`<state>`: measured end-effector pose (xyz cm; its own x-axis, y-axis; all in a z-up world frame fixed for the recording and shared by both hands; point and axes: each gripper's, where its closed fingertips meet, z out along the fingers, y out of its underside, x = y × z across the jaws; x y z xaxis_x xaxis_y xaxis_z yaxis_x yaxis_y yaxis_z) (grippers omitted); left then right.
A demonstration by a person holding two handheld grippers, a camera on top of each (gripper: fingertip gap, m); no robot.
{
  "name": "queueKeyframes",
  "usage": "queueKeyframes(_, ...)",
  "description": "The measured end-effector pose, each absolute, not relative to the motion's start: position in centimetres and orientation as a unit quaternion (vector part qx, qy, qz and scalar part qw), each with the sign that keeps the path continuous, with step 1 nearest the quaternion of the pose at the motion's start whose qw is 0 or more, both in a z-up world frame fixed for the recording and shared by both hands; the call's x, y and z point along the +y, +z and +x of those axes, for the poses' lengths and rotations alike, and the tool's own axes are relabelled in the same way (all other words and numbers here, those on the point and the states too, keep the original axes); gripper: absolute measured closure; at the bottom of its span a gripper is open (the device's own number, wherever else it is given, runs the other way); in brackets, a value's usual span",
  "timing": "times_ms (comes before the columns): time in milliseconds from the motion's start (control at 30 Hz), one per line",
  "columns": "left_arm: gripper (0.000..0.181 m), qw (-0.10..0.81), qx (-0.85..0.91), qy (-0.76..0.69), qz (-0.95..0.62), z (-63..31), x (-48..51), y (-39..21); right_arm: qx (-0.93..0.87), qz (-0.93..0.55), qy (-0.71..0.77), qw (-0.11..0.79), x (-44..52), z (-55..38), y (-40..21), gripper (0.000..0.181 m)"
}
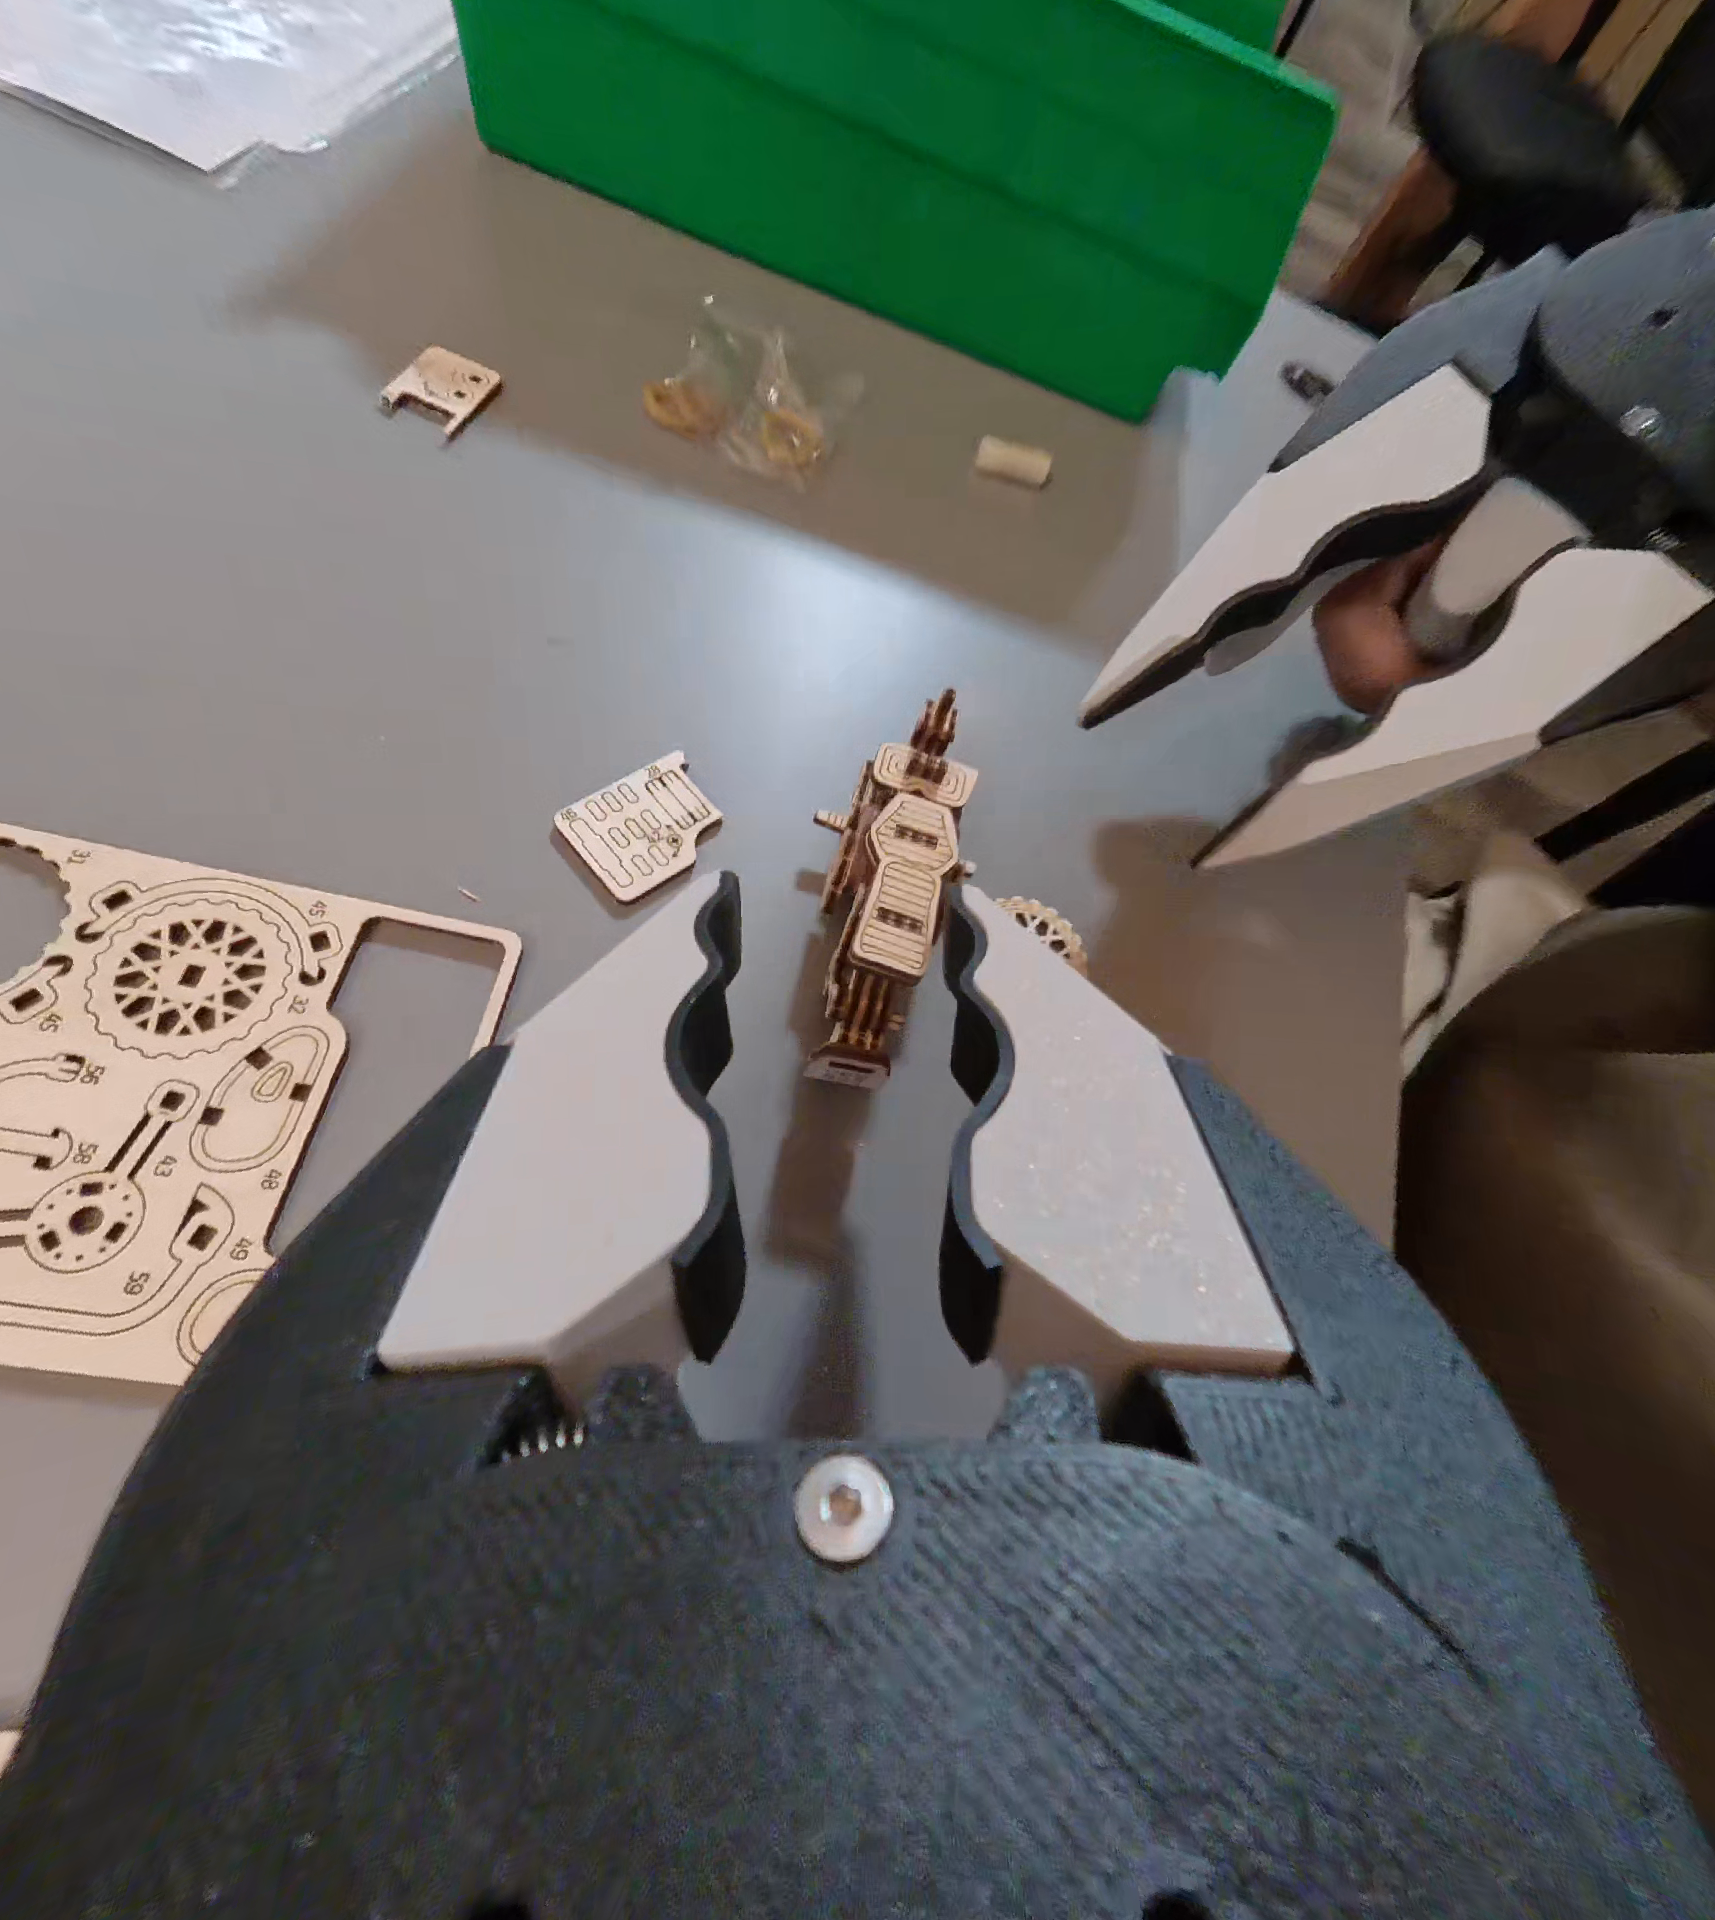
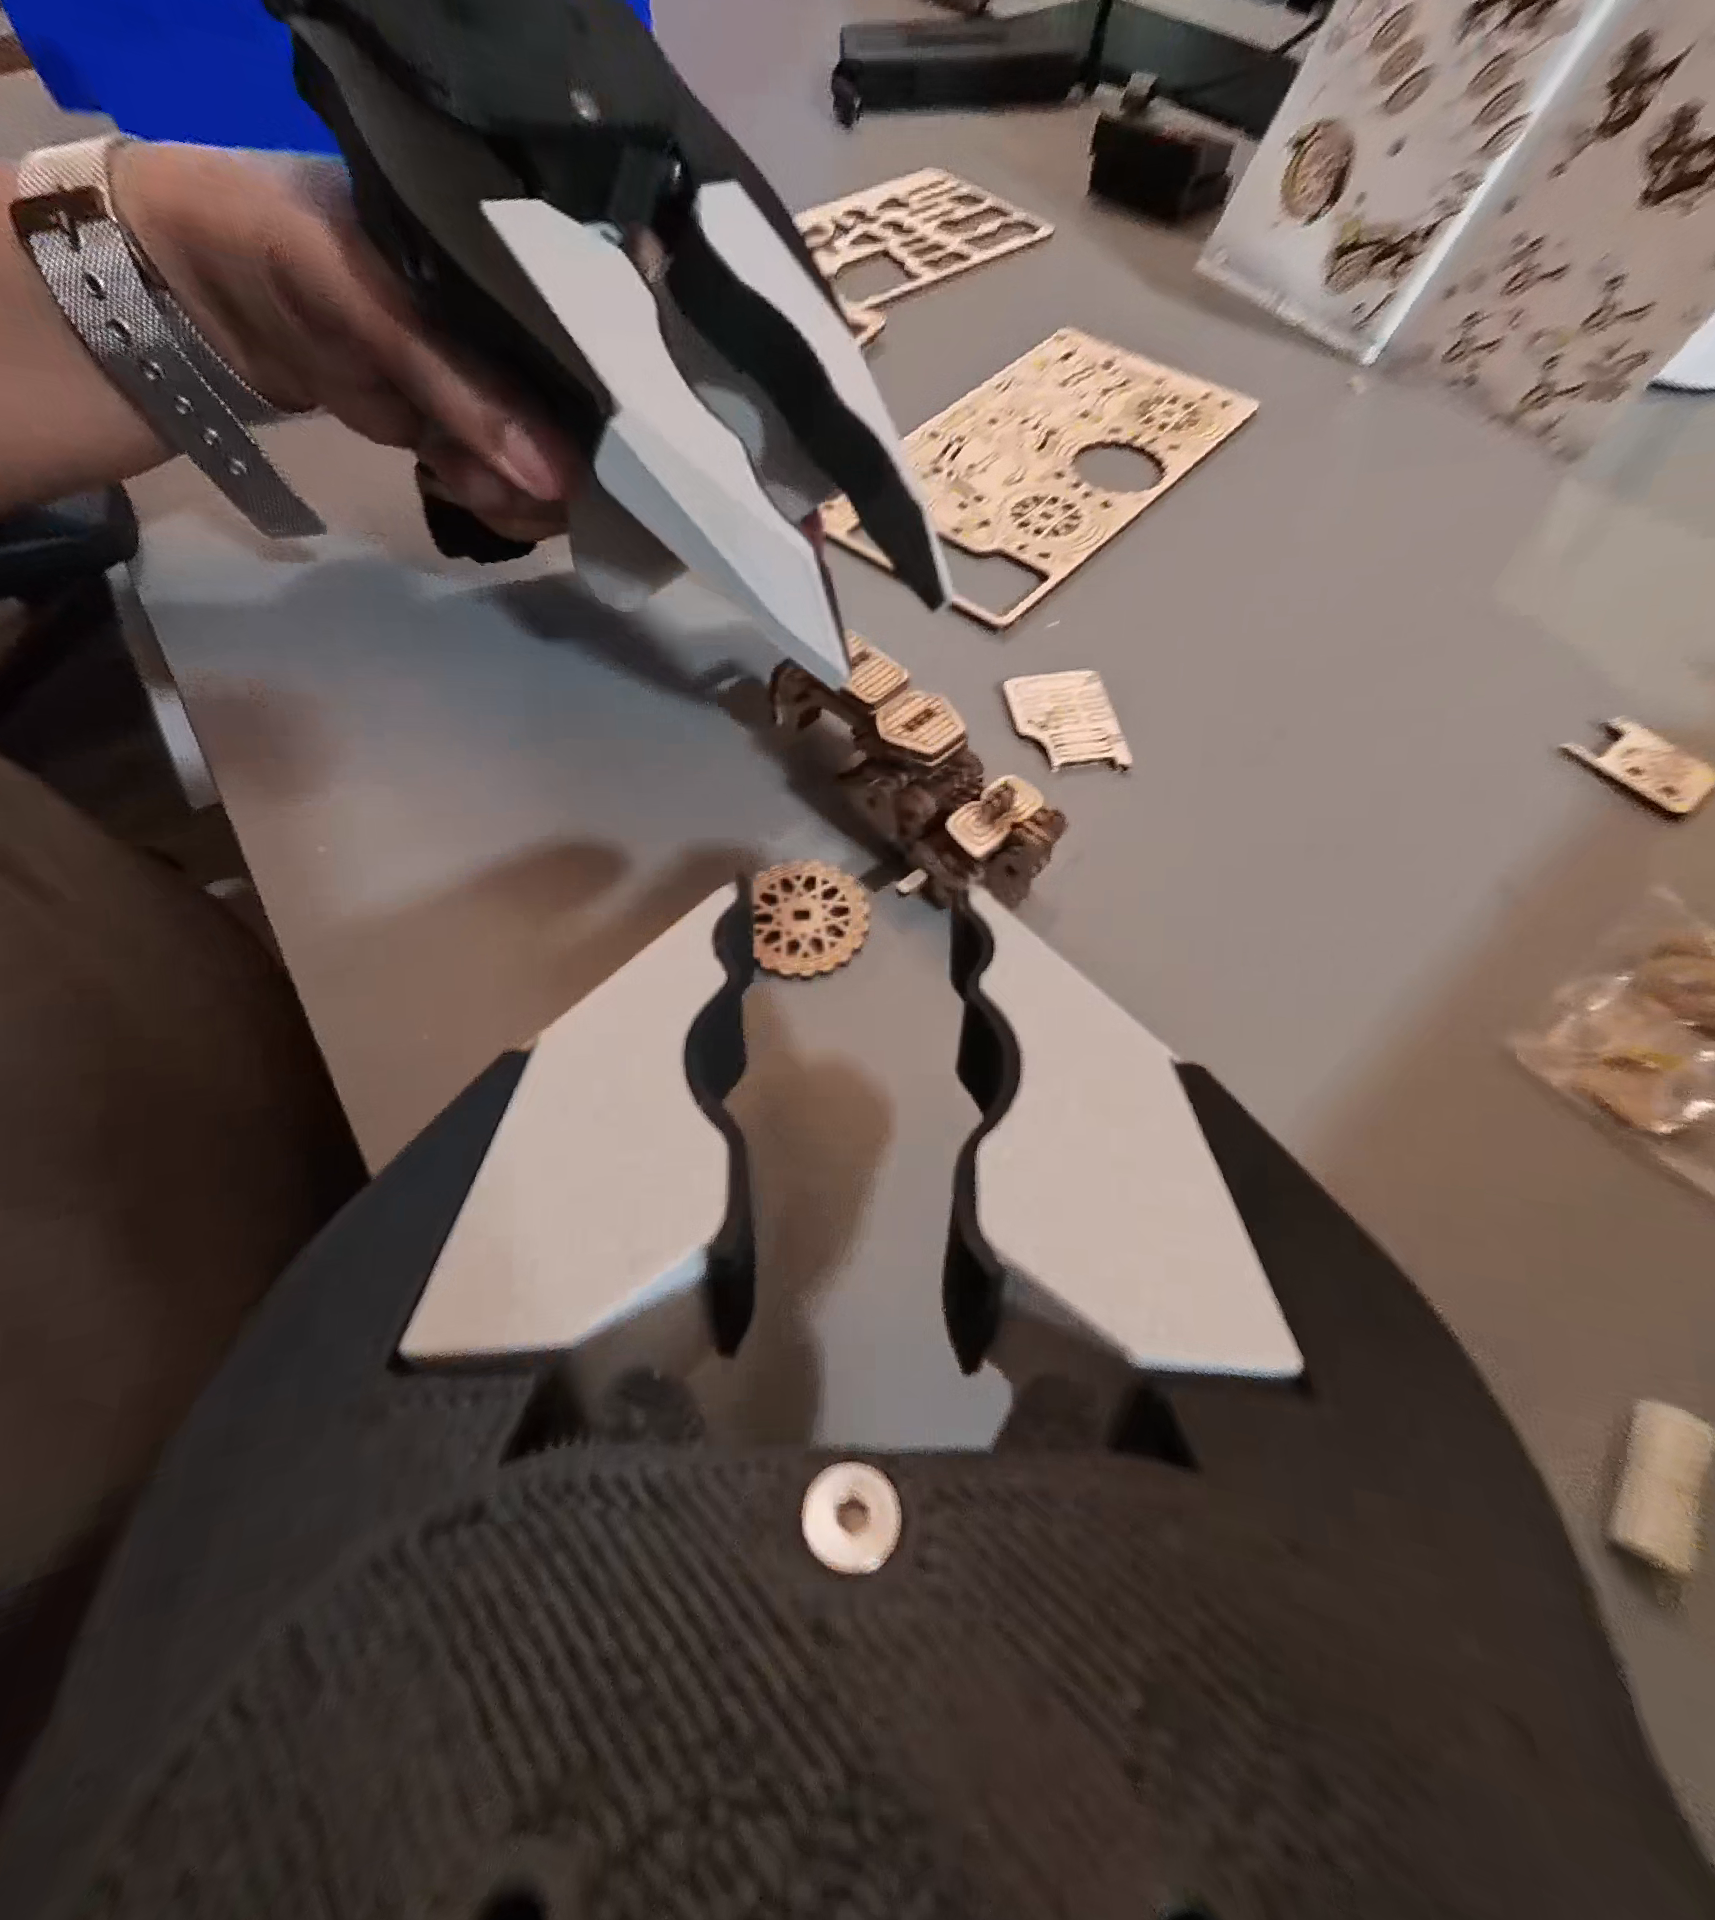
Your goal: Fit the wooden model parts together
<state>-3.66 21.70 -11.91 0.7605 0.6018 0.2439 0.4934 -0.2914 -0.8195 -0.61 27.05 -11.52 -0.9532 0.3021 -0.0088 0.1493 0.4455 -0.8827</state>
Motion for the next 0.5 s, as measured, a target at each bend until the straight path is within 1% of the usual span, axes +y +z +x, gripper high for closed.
queueKeyframes(167, 0.141, 0.430, -0.330, 0.082, -0.836, -3.3, 22.0, -13.8, -0.870, -0.132, 0.474, 0.038, 26.2, 0.4, -13.6, 0.139)
queueKeyframes(300, 0.147, 0.406, -0.326, 0.079, -0.850, -2.9, 21.8, -14.7, -0.879, -0.128, 0.457, 0.039, 25.8, 0.8, -14.2, 0.136)
queueKeyframes(433, 0.161, 0.400, -0.336, 0.084, -0.848, -3.2, 21.4, -14.8, -0.895, -0.123, 0.425, 0.061, 25.6, 0.6, -15.2, 0.136)
queueKeyframes(500, 0.164, 0.402, -0.341, 0.075, -0.847, -3.1, 21.4, -14.7, -0.901, -0.122, 0.410, 0.073, 25.5, 0.4, -15.7, 0.137)
